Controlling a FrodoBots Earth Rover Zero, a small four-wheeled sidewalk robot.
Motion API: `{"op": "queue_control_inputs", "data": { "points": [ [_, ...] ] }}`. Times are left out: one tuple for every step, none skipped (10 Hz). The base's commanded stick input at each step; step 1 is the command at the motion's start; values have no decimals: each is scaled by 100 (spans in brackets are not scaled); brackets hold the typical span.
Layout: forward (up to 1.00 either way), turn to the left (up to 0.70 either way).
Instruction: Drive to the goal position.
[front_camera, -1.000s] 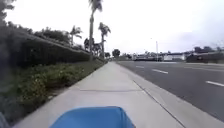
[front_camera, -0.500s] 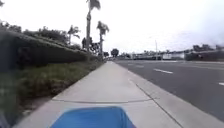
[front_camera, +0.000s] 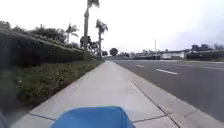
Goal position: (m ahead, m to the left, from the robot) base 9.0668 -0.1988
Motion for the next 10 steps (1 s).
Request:
{"op": "queue_control_inputs", "data": {
  "points": [
    [100,0],
    [100,0],
    [100,0],
    [100,13],
    [100,27],
    [100,27],
    [100,27],
    [100,27],
    [100,27],
    [100,15]
  ]
}}
